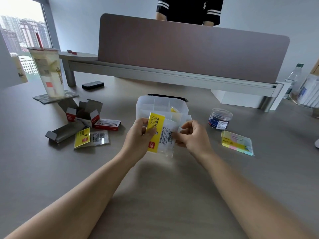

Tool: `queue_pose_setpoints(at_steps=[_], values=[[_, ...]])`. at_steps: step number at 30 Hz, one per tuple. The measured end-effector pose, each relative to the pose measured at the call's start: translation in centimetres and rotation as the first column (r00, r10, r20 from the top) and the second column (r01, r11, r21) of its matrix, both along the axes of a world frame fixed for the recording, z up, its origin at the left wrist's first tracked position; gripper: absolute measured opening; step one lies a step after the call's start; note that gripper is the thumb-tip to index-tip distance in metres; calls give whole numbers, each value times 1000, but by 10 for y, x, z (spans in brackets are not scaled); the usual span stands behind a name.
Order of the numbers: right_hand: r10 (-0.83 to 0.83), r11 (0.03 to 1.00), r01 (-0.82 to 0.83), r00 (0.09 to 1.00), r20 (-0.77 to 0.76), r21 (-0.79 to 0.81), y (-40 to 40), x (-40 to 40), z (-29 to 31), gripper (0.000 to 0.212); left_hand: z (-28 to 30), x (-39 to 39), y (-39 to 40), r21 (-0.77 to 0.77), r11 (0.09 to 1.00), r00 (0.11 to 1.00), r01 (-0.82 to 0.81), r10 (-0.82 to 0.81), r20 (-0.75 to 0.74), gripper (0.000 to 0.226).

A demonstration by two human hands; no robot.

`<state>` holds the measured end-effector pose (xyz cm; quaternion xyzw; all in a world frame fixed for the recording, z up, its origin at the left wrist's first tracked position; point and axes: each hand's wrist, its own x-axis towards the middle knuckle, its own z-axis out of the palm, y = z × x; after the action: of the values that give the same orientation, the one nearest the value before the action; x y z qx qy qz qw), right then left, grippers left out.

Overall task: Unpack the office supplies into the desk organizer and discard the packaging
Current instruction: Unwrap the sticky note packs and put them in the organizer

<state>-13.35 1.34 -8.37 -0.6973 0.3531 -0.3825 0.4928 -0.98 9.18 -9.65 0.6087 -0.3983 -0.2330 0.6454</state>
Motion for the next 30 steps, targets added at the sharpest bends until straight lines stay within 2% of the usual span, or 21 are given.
queue_pose_setpoints(at_steps=[5, 8, 14, 17, 20, 22, 24, 27, 30], values=[[80, 995, -85, 992, 95, 47, 1, -5, 7, 33, 4, 5, 3, -8, 1000, 999, -1, 0, -37, 12], [144, 987, -150, 984, 107, 50, 1, -8, 14, 35, 8, 8, 5, -25, 999, 993, 29, -32, -117, 18], [222, 970, -235, 960, 169, 63, 0, -11, 39, 32, 20, 14, 10, -52, 998, 958, 38, -51, -282, 10], [132, 987, -123, 988, 80, -106, -2, -4, 44, 32, 28, 19, 11, -40, 997, 931, 60, -70, -359, 12], [-14, 929, -17, 997, -82, -369, -6, 5, 48, 31, 37, 27, 11, -60, 996, 926, 65, -83, -367, 15], [-27, 898, -29, 992, -121, -440, -9, 13, 51, 36, 41, 35, 8, -77, 995, 932, 56, -80, -353, 16], [8, 906, -63, 991, -131, -420, -12, 21, 56, 35, 47, 42, 5, -90, 995, 944, 45, -72, -322, 15], [58, 941, -93, 991, -117, -326, -19, 34, 66, 20, 56, 51, -4, -115, 993, 959, 35, -66, -276, 8], [107, 957, -128, 990, -92, -260, -26, 46, 74, 19, 64, 58, -15, -116, 992, 969, 48, -74, -234, 12]])
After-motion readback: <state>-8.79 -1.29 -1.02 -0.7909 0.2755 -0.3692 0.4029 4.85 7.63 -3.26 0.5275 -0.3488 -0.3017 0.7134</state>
